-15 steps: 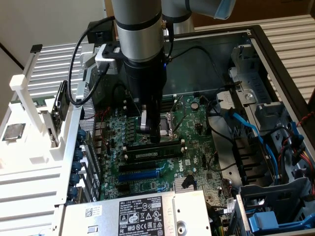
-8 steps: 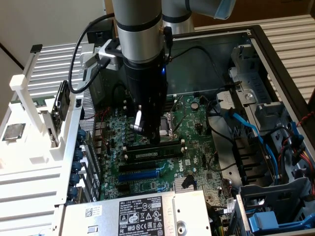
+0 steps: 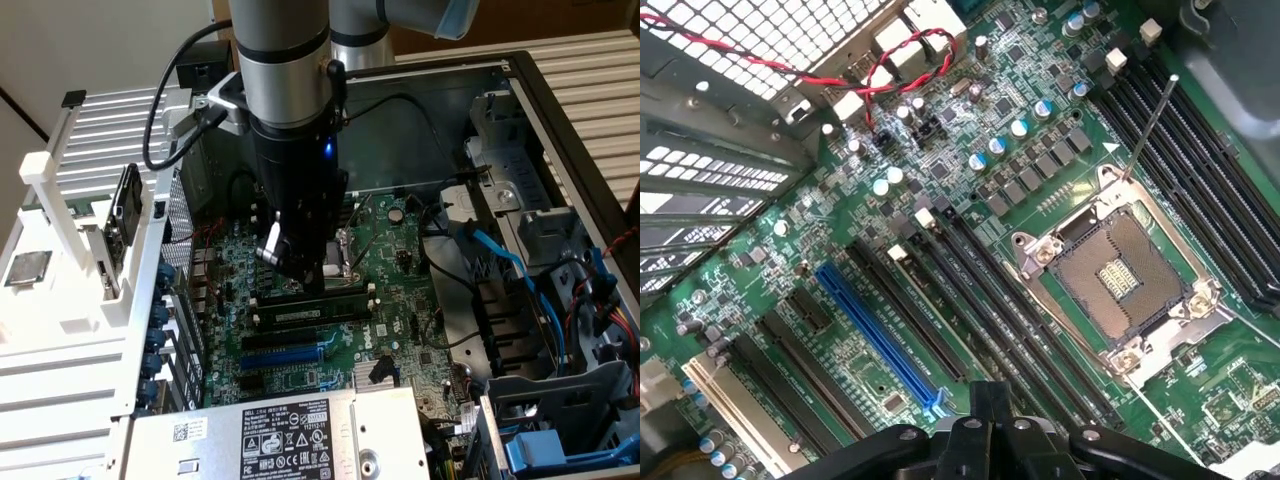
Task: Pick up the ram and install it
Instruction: 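Press down the ram until it locks into place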
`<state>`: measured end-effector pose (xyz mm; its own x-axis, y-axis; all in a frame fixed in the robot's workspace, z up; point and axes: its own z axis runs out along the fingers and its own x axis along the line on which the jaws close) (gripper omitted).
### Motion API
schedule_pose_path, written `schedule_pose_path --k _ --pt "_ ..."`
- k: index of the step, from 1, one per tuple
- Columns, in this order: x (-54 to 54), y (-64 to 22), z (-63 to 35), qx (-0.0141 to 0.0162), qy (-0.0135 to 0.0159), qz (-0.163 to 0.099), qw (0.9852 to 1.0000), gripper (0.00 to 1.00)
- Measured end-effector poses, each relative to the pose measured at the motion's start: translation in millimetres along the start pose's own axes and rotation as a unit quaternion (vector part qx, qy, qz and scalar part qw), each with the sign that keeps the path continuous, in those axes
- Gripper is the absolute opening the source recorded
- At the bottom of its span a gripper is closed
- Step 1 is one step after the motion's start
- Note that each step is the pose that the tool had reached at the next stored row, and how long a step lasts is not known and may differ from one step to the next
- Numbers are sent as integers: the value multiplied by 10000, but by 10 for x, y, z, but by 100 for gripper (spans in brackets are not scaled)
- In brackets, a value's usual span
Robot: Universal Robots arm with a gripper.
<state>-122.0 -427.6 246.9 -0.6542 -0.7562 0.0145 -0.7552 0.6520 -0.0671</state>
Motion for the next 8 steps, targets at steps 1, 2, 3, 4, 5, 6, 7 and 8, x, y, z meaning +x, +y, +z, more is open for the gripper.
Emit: schedule_pose_path --k 1,2,3,4,5,6,7,8 --pt "0 0 -1 -1 3 48 10000 11" --pt "-1 0 -1 -1 4 79 10000 11" --pt "-2 1 -2 -1 8 106 9999 11" --pt "-2 1 -2 0 11 145 9999 11" --pt "-2 1 -2 0 15 185 9998 11" --pt "-2 1 -2 1 18 228 9997 11" --pt "-2 1 -2 1 25 315 9995 11" --pt "-2 2 -2 0 30 363 9993 11"
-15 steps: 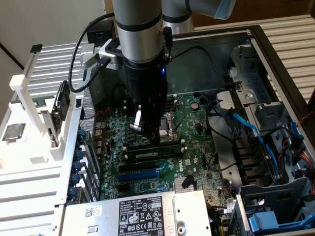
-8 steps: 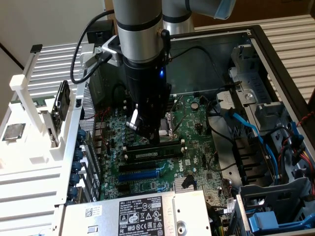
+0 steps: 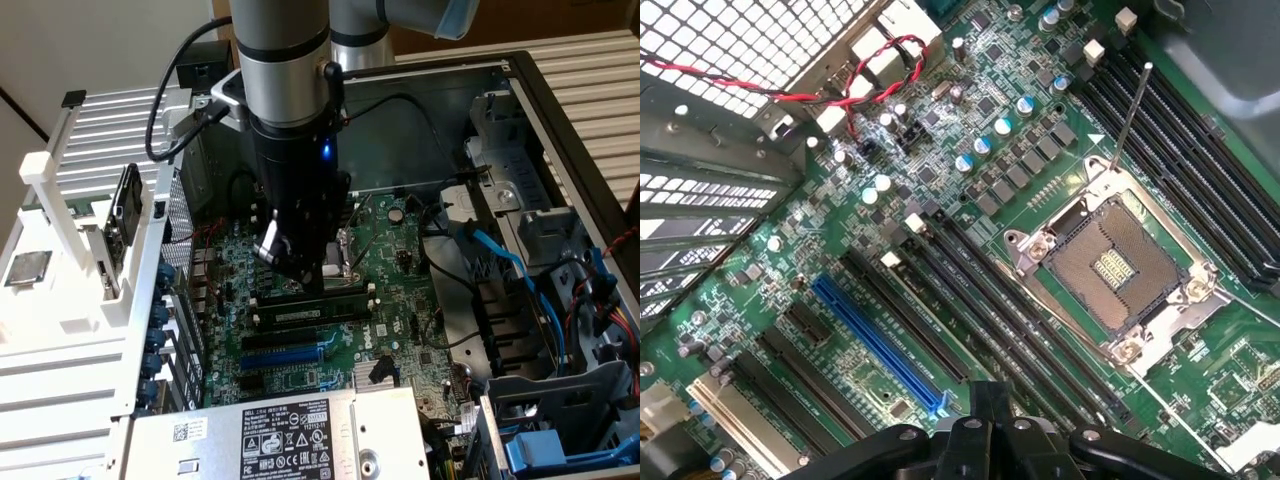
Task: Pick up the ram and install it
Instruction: 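Press down the ram until it locks into place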
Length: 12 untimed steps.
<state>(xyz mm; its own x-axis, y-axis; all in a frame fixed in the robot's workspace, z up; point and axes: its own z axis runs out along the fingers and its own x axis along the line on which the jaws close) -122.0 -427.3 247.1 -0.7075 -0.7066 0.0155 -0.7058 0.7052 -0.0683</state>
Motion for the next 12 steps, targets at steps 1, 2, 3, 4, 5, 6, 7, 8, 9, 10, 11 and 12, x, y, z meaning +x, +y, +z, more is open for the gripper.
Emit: schedule_pose_path --k 1,2,3,4,5,6,7,8,9,10,11,12 --pt "0 0 0 -1 4 54 10000 11" --pt "0 0 0 -1 8 105 9999 11" --pt "0 0 0 -2 11 162 9999 11" --pt "0 0 0 -3 15 222 9998 11" --pt "0 0 0 -4 19 280 9996 11" --pt "0 0 0 -5 24 341 9994 11" --pt "0 0 0 -6 28 403 9992 11" --pt "0 0 0 -7 32 466 9989 11" --pt "0 0 0 -8 36 532 9986 11" --pt "0 0 0 -9 41 596 9982 11" --pt "-1 -1 0 -10 45 657 9978 11" --pt "0 0 0 -11 50 726 9973 11"
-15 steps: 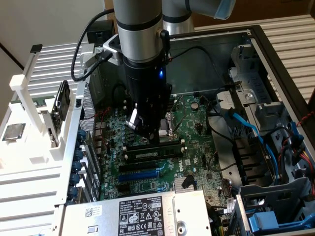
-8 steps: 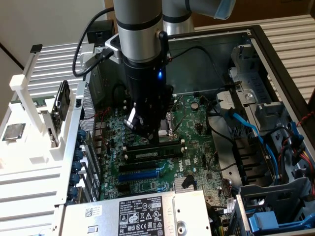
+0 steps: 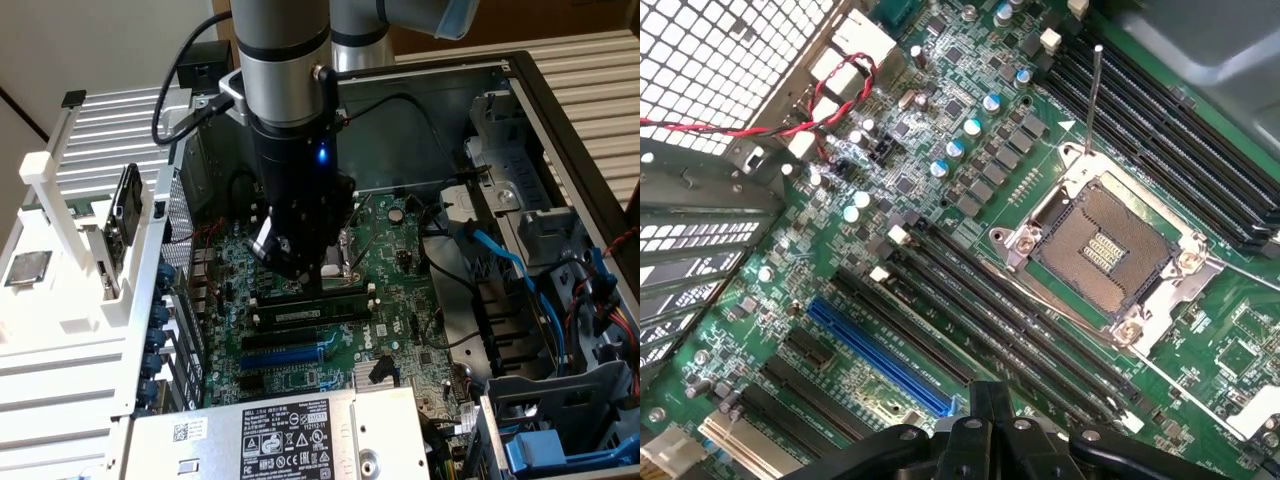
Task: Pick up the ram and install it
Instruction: 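Press down the ram until it locks into place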
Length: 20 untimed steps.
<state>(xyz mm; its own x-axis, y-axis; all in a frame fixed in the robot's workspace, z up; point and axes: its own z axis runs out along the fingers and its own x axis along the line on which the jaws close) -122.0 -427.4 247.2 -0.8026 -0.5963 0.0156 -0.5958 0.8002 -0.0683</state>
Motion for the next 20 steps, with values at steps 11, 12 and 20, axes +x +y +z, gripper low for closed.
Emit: schedule_pose_path --k 11,12,20 --pt "0 0 0 -12 54 780 9969 11" --pt "0 0 0 -12 58 836 9965 11" --pt "-2 -1 0 -9 99 1345 9909 11"
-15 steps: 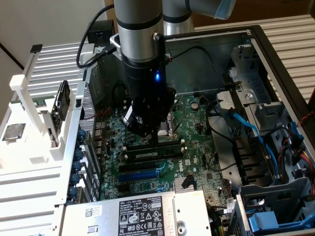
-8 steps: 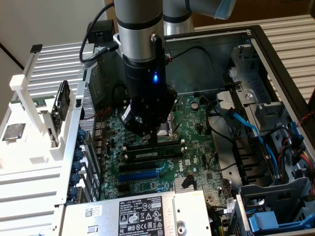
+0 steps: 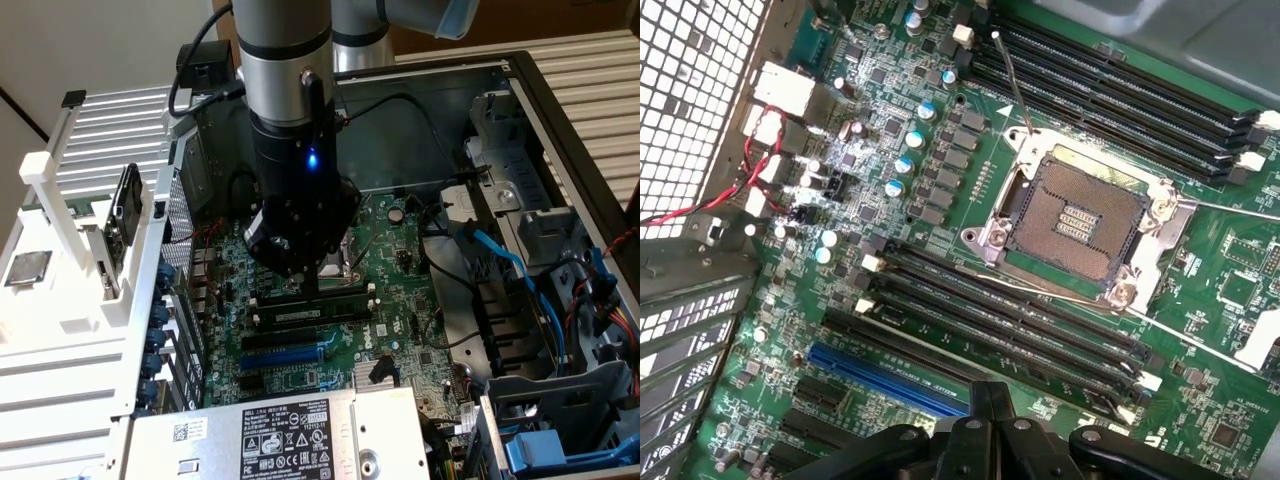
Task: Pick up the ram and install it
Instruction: 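Press down the ram until it locks into place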
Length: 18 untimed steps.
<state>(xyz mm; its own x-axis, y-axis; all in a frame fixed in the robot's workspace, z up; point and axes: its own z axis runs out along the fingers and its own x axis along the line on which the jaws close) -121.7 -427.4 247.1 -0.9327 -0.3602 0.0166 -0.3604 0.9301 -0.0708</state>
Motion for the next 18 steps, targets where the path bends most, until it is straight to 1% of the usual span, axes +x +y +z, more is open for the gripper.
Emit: schedule_pose_path --k 6,7,10,13,14,18 --pt "-2 -1 -1 -3 25 333 9994 11" --pt "-2 -1 -1 -4 33 438 9990 11" --pt "-2 -1 0 -7 44 598 9982 11" --pt "-2 -1 0 -10 56 765 9971 11" --pt "-2 -1 0 -12 63 869 9962 11" --pt "-2 -1 -1 -15 79 1083 9941 11"
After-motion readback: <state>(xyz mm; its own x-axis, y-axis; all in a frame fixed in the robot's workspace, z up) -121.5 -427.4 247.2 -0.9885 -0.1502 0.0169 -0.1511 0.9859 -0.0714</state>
